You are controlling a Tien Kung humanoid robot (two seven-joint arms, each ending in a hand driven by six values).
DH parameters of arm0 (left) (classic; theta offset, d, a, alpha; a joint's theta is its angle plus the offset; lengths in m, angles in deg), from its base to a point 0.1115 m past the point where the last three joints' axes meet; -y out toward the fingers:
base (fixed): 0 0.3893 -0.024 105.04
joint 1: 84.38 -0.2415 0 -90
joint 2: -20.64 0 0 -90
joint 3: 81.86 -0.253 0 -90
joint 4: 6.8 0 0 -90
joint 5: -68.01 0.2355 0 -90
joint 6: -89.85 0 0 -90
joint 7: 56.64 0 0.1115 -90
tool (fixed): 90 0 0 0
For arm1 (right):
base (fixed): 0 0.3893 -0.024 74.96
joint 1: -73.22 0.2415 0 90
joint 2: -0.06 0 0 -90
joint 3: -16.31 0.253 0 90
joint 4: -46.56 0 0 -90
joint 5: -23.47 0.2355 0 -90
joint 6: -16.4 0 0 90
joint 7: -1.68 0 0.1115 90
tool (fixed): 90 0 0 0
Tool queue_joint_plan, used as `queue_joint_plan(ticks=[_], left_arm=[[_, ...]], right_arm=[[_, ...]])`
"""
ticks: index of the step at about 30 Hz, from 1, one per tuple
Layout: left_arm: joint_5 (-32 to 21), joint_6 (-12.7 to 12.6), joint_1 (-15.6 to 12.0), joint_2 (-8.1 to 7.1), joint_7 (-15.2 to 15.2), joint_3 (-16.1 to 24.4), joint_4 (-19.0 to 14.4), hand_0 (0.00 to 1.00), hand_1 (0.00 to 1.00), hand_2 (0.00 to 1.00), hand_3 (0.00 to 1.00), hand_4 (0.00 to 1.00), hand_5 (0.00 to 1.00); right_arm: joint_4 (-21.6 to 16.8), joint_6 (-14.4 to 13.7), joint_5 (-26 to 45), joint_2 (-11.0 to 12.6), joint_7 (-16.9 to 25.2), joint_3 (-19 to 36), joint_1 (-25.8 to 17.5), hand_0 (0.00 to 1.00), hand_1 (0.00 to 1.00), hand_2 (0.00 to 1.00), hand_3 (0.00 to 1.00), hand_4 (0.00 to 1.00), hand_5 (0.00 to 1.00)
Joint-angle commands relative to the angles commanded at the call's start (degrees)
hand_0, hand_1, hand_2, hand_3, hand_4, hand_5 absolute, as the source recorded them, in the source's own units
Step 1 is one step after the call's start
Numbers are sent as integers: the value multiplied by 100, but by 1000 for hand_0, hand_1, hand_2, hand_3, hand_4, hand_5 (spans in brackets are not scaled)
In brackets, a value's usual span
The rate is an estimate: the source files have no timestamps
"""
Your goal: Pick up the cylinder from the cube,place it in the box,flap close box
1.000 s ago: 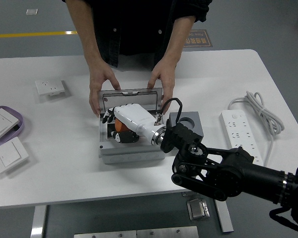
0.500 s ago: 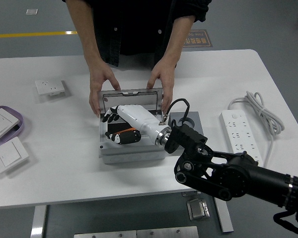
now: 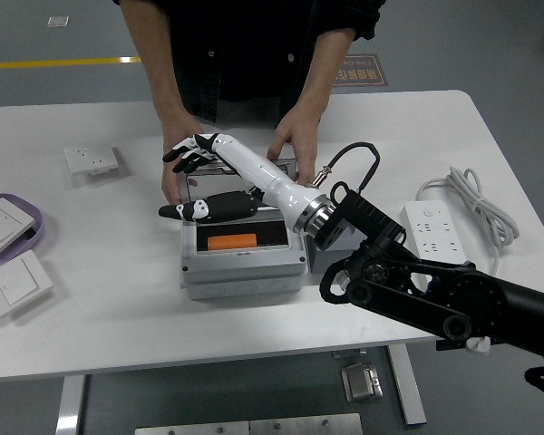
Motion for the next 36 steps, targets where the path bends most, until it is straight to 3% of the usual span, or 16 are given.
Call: queue_joint_plan(ticks=[8, 14, 17, 21, 28, 33, 36], left_arm=[[-36, 1, 22, -27, 0, -57, -13, 629, 618, 558, 633, 693, 299], [-59, 1, 29, -14, 0, -73, -19, 629, 618, 558, 633, 691, 299], [-64, 1, 34, -5, 2, -75, -20, 629, 618, 558, 633, 691, 299], [-45, -6, 42, 7, 10, -46, -22, 627, 618, 558, 632, 690, 300], [-33, -17, 14, 16, 17, -15, -6, 628, 618, 558, 632, 689, 299], [-10, -23, 13, 19, 23, 19, -17, 627, 618, 558, 632, 689, 299], [5, -24, 15, 27, 24, 41, -35, 627, 618, 558, 632, 689, 299]], right_arm=[[977, -17, 483, -59, 226, -219, 527, 691, 591, 611, 676, 884, 369], [1715, 13, 818, -37, 343, -478, 587, 682, 580, 603, 668, 865, 361], [1852, 20, 848, 19, 342, -581, 532, 682, 580, 603, 668, 865, 361], [1620, 39, 646, 215, 235, -660, 402, 678, 575, 603, 659, 849, 350], [714, 1, -193, 679, -99, -531, 178, 672, 569, 600, 659, 838, 351], [168, -1, -568, 790, -191, -515, 48, 628, 569, 598, 658, 834, 352], [61, 20, -509, 812, -184, -639, -70, 628, 569, 598, 658, 834, 352]])
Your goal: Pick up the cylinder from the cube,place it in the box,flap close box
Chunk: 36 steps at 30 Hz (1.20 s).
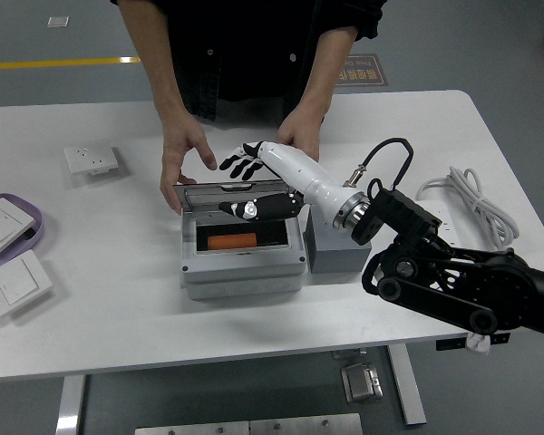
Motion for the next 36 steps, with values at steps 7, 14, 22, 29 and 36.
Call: queue_joint_plan(ticks=[7, 14, 22, 29, 36], left_arm=[[-2, 0, -23, 6, -4, -10, -16, 626, 616, 558, 632, 691, 298], [58, -6, -29, 0, 1, 39, -23, 625, 618, 558, 632, 691, 297], [66, 16, -92, 22, -27, 56, 20, 626, 618, 557, 632, 692, 296], [137, 26, -122, 52, -34, 152, 44, 626, 618, 557, 631, 692, 296], [191, 26, -133, 57, -40, 212, 87, 626, 618, 558, 631, 693, 293]], right_arm=[[-89, -8, 57, 48, 23, -35, -349, 589, 558, 592, 656, 814, 350], [-139, -79, 273, 170, 120, 271, -613, 582, 558, 592, 655, 800, 370], [-628, -343, 404, 500, 376, 1442, -1509, 582, 557, 594, 655, 779, 366], [-813, -573, 807, 665, 879, 2780, -2389, 585, 555, 594, 654, 757, 364], [-675, -545, 1253, 624, 1191, 4049, -2924, 585, 548, 591, 646, 739, 360]])
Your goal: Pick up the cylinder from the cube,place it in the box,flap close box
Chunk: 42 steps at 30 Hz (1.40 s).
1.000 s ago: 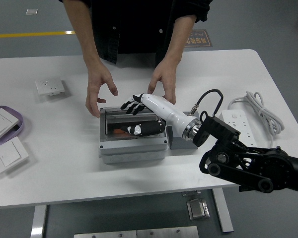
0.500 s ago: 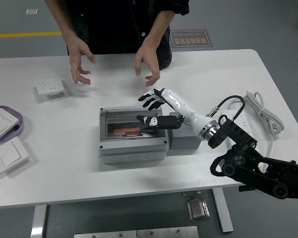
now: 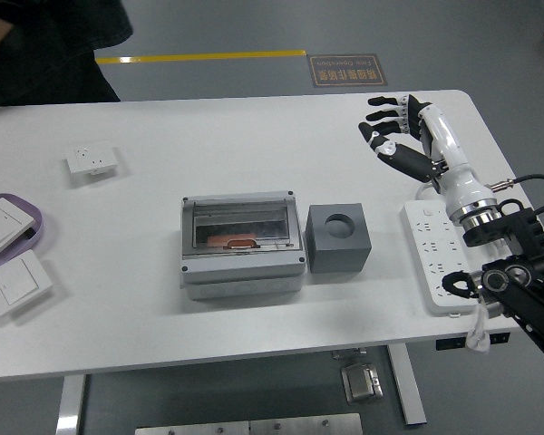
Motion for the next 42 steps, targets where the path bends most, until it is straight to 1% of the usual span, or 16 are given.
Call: queue_joint_plan(ticks=[1, 7, 12, 13, 14, 18, 24, 25, 26, 30, 31, 36, 37, 42], left_arm=[[0, 2, -5, 3, -3, -1, 4, 626, 618, 558, 632, 693, 293], [-33, 27, -2, 20, -24, -27, 19, 626, 618, 558, 632, 692, 290], [-56, 47, -4, 14, -37, -49, 32, 626, 618, 558, 632, 692, 290], [-77, 50, -9, 10, -41, -67, 41, 628, 619, 558, 634, 694, 292], [-107, 55, -18, 6, -46, -94, 50, 628, 619, 558, 634, 694, 292], [-167, 74, -33, 8, -61, -145, 62, 628, 619, 558, 634, 694, 292], [-175, 107, -25, 16, -87, -148, 59, 628, 620, 560, 636, 696, 294], [-177, 115, -24, 19, -95, -147, 60, 631, 622, 561, 636, 696, 288], [-179, 121, -21, 21, -101, -147, 61, 631, 622, 561, 636, 696, 288], [-164, 163, 1, -6, -141, -153, 57, 631, 622, 561, 636, 696, 288], [-144, 167, 12, -24, -145, -137, 52, 629, 623, 564, 639, 697, 289], [-79, 172, 42, -100, -153, -109, 39, 629, 623, 564, 639, 697, 289], [-81, 173, 39, -109, -154, -119, 40, 635, 628, 569, 642, 699, 290], [-148, 170, 16, -111, -158, -200, 54, 635, 628, 569, 642, 699, 290]], right_arm=[[23, 11, 68, -15, 40, 152, -51, 584, 545, 585, 638, 752, 369], [212, 69, 401, -121, 241, 1028, -262, 587, 554, 585, 635, 747, 359], [289, 84, 511, -149, 321, 1558, -383, 587, 554, 585, 635, 747, 359], [299, 82, 535, -152, 348, 1646, -419, 600, 558, 587, 635, 726, 336], [312, 81, 559, -154, 373, 1721, -456, 600, 558, 587, 635, 726, 336], [354, 148, 550, -143, 387, 1838, -513, 600, 558, 587, 635, 726, 336], [430, 362, 411, -159, 287, 1913, -541, 596, 558, 586, 633, 724, 332], [447, 389, 394, -163, 264, 1920, -540, 598, 568, 590, 635, 742, 291], [457, 402, 385, -165, 252, 1921, -537, 598, 568, 590, 635, 742, 291], [513, 417, 419, -167, 257, 1915, -530, 598, 568, 590, 635, 742, 291], [532, 421, 444, -164, 266, 1917, -534, 613, 591, 601, 646, 794, 221], [593, 436, 526, -147, 294, 1942, -552, 613, 591, 601, 646, 794, 221], [598, 435, 534, -148, 299, 1952, -560, 624, 627, 636, 661, 787, 232], [632, 422, 594, -166, 356, 1992, -602, 624, 627, 636, 661, 787, 232]])
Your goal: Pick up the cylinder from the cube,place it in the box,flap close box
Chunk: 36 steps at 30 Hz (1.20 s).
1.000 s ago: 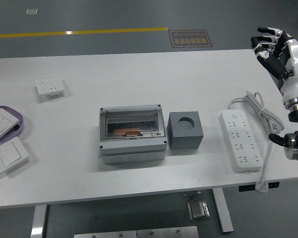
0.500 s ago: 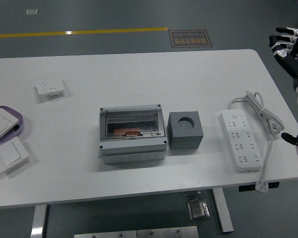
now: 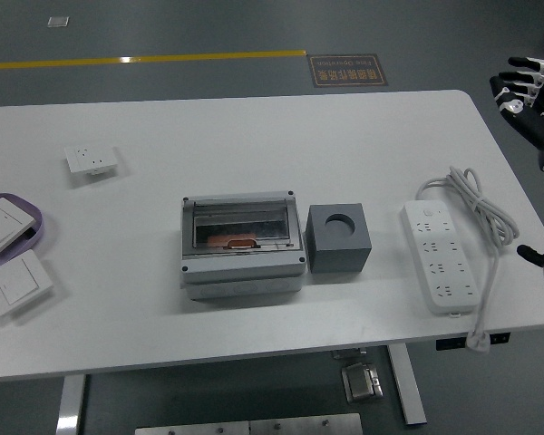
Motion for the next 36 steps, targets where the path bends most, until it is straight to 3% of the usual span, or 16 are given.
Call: queue_joint_plan(ticks=[1, 12, 13, 18, 19, 36], left_arm=[[-19, 1, -2, 6, -1, -21, -2, 637, 629, 569, 642, 702, 293], [-62, 15, 18, 9, -9, -44, -24, 638, 631, 572, 644, 703, 297], [-57, 16, 22, 9, -8, -39, -25, 638, 632, 574, 644, 705, 300], [-44, 15, 24, 19, -5, -20, -28, 638, 632, 574, 644, 705, 300], [-42, 15, 21, 19, -6, -17, -27, 640, 634, 575, 645, 706, 302], [-77, 20, 8, 29, -9, -54, -31, 640, 635, 577, 646, 708, 307]], right_arm=[[14, -8, 26, -3, 20, 1, -5, 628, 632, 644, 658, 764, 272], [149, 12, 277, -102, 164, -82, 23, 635, 631, 644, 657, 768, 269], [155, 17, 282, -109, 168, -90, 30, 683, 659, 670, 706, 799, 241], [173, 27, 279, -113, 174, -155, 73, 683, 659, 670, 706, 799, 241], [176, 27, 277, -114, 175, -164, 77, 752, 695, 711, 776, 809, 240], [200, -69, 293, -142, 253, -204, 75, 765, 704, 717, 760, 818, 235]])
